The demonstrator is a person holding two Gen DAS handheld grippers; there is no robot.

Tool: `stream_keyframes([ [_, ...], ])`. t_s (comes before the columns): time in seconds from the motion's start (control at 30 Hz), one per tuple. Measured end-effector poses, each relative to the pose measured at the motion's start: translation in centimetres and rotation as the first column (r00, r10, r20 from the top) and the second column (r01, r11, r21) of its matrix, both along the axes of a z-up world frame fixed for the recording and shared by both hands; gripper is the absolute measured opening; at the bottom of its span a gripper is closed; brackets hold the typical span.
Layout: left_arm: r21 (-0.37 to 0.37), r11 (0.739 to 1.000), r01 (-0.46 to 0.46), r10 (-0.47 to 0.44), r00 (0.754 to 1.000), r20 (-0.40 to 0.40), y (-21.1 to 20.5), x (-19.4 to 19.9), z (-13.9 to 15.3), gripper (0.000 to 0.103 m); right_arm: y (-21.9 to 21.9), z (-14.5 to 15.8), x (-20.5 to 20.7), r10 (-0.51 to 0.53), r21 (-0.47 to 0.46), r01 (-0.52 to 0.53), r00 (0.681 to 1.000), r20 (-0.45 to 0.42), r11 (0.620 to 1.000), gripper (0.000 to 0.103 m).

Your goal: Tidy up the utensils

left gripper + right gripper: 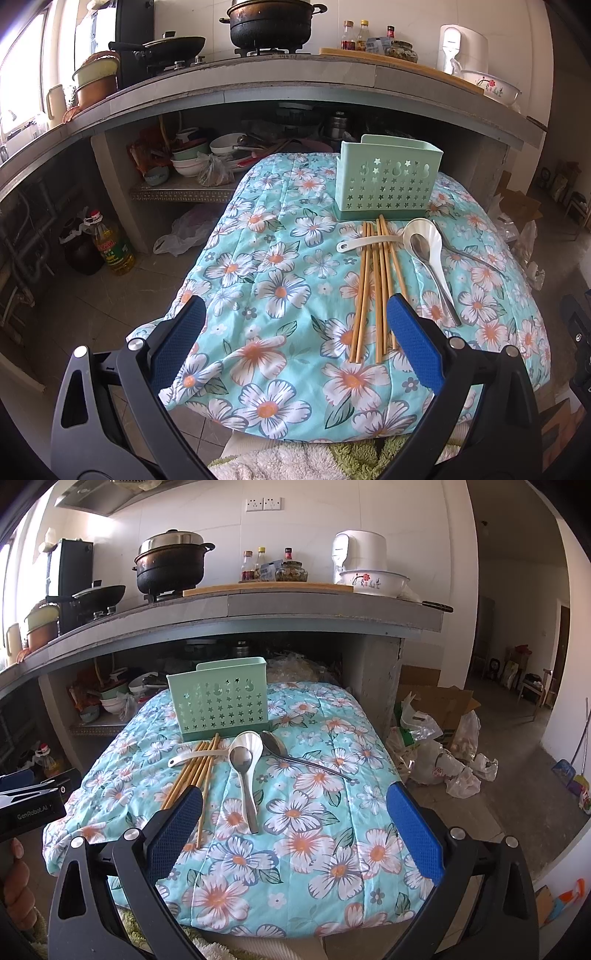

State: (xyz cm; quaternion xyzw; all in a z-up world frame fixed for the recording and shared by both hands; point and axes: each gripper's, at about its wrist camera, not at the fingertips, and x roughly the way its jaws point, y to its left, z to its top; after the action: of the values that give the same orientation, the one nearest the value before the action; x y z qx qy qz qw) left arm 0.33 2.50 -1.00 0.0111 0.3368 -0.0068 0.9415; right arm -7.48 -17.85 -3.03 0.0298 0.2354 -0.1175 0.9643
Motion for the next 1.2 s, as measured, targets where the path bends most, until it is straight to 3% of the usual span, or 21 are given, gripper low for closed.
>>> stream_keyframes([
  [0.33, 0.008, 1.0, 0.007, -0.007, 0.999, -0.04, -0.4, 0.3, -1.3, 0.095, -0.2, -1.2, 1.0, 0.009, 0.009, -0.009, 0.999, -0.054, 1.0, 0.097],
  [0.53, 0.046, 0.998, 0.031, -0.026, 0.993, -0.116, -0.5, 2.9, -3.0, 0.095, -0.6, -2.7, 3.8, -0.01, -0.02, 0.008, 0.994, -0.105, 1.0, 0.097],
  [0.77, 0.013, 0.999, 0.047, -0.045, 0.987, -0.155, 0.5, 6.2, -3.8, 0.095, -0.2, -2.9, 7.7, 0.012, -0.036, -0.016, 0.993, -0.117, 0.999, 0.097],
  [0.97, -0.087, 0.989, 0.119, -0.132, 0.979, -0.158, 1.3, 9.4, -4.4, 0.095, -0.9, -3.1, 10.5, 0.058, 0.048, -0.054, 0.993, -0.098, 0.997, 0.097],
  [1.2, -0.298, 0.935, 0.194, -0.241, 0.962, -0.13, 1.8, 11.8, -5.7, 0.095, -1.5, -4.2, 13.3, 0.081, 0.109, -0.067, 0.988, -0.13, 0.992, 0.097],
])
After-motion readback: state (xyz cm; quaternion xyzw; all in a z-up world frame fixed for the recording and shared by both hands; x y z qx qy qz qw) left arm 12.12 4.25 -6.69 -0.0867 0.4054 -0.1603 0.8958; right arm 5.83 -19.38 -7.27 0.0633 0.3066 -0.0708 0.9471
